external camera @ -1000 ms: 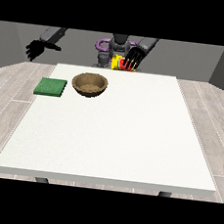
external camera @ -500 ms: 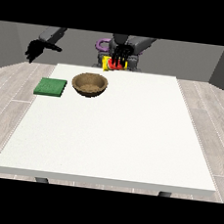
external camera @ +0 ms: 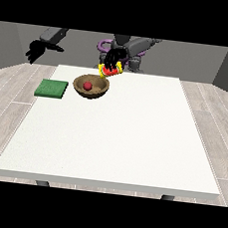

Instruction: Pick the cup and pour the ball into the bowl, then pick the bowl and place it on the pad

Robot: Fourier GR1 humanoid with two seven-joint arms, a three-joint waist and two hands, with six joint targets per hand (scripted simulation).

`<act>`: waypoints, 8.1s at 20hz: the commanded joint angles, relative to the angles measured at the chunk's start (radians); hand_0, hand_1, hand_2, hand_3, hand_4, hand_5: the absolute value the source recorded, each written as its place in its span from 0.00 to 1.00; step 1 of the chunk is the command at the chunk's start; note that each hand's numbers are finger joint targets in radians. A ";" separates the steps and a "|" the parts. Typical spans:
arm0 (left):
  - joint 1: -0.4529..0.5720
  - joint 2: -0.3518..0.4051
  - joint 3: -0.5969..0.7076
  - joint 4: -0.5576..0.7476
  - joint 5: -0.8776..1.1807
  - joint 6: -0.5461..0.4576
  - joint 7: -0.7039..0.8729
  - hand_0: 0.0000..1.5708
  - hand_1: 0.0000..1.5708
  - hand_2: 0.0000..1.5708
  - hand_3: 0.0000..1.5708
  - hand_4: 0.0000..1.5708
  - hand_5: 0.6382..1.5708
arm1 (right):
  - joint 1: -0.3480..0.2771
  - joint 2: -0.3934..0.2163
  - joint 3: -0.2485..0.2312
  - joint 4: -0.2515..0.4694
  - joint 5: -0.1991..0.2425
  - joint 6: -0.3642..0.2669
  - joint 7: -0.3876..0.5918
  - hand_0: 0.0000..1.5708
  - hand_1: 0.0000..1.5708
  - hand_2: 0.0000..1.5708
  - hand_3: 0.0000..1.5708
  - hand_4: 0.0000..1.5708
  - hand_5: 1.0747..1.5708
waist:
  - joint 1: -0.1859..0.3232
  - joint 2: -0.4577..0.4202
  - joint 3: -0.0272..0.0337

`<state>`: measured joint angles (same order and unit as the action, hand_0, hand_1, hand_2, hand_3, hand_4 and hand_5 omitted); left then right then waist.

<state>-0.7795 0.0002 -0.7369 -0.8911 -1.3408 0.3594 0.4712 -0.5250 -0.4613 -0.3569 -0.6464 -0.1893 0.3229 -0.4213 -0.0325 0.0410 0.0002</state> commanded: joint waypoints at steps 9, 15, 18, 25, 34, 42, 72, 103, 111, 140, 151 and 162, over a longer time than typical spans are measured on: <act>-0.195 0.022 -0.094 0.015 -0.180 -0.313 -0.097 0.62 0.62 1.00 1.00 0.77 0.84 | 0.034 0.021 0.019 0.038 0.016 0.021 -0.055 0.00 0.00 0.00 0.07 0.00 0.89 | 0.005 -0.016 0.0012; -0.237 0.003 -0.029 -0.026 -0.238 -0.390 -0.150 0.98 0.98 1.00 1.00 0.77 0.88 | 0.047 -0.034 -0.009 0.062 -0.001 0.044 -0.071 0.00 0.00 0.00 0.13 0.00 0.89 | 0.028 -0.001 0.0004; -0.242 0.016 0.031 -0.055 -0.234 -0.408 -0.187 0.95 0.95 1.00 1.00 0.77 0.88 | 0.045 -0.022 -0.013 0.063 -0.013 0.031 -0.050 0.00 0.00 0.00 0.17 0.00 0.91 | 0.025 -0.015 0.0001; -0.065 0.065 0.225 -0.228 0.001 -0.181 -0.182 0.09 0.09 1.00 1.00 0.64 0.97 | 0.060 -0.010 -0.032 0.098 -0.047 0.037 0.038 0.00 0.00 0.00 0.00 0.30 0.97 | 0.165 -0.038 -0.0038; 0.065 0.067 0.557 -0.312 0.475 -0.070 -0.360 0.82 0.82 1.00 0.97 0.63 0.99 | 0.058 0.018 -0.047 0.051 -0.061 0.001 -0.024 0.00 0.00 0.00 0.00 0.15 0.98 | 0.192 0.123 -0.0048; 0.116 0.015 0.766 -0.287 0.862 -0.087 -0.626 0.18 0.18 0.00 0.00 0.53 0.99 | -0.003 0.091 -0.010 -0.025 -0.077 0.008 0.024 0.00 0.00 0.00 0.00 0.25 1.00 | 0.142 0.239 -0.0050; 0.129 0.003 0.720 -0.292 1.017 -0.198 -0.627 0.00 0.00 0.00 0.00 0.00 0.99 | -0.004 0.256 0.033 0.099 -0.059 -0.098 -0.040 0.00 0.00 0.00 0.00 0.15 0.92 | 0.188 0.210 0.0002; 0.287 0.148 0.882 -0.193 1.153 -0.292 -0.737 0.00 0.00 0.00 0.00 0.00 1.00 | -0.131 0.217 0.147 0.047 0.038 -0.375 0.473 1.00 1.00 1.00 1.00 0.67 0.96 | 0.072 0.030 -0.0004; 0.317 0.137 0.873 -0.210 1.137 -0.251 -0.764 0.00 0.00 0.00 0.00 0.00 1.00 | -0.067 0.063 0.075 0.035 -0.027 -0.231 0.481 1.00 1.00 1.00 1.00 0.67 0.98 | 0.049 0.043 0.0000; 0.237 0.094 0.745 -0.642 1.011 -0.120 -0.662 0.00 0.00 0.00 0.00 0.00 0.99 | -0.192 -0.369 -0.104 0.287 -0.078 0.049 0.176 1.00 1.00 1.00 0.28 0.66 1.00 | 0.093 0.477 0.0023; 0.303 0.131 0.770 -0.703 1.081 -0.209 -0.627 0.00 0.00 0.00 0.00 0.00 0.99 | -0.173 -0.353 -0.129 0.354 -0.123 0.098 0.259 1.00 1.00 1.00 0.69 0.47 1.00 | 0.094 0.416 0.0008; 0.296 0.115 0.736 -0.798 1.063 -0.207 -0.581 0.00 0.00 0.00 0.00 0.00 0.99 | -0.170 -0.396 -0.060 0.361 -0.012 -0.087 0.240 0.70 0.70 0.67 0.56 0.00 0.94 | 0.129 0.465 0.0017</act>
<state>-0.4564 0.0992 -0.0031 -1.6373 -0.2826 0.1696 -0.1427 -0.6787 -0.8197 -0.4259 -0.2979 -0.2295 0.3108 -0.1955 0.0745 0.4743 0.0014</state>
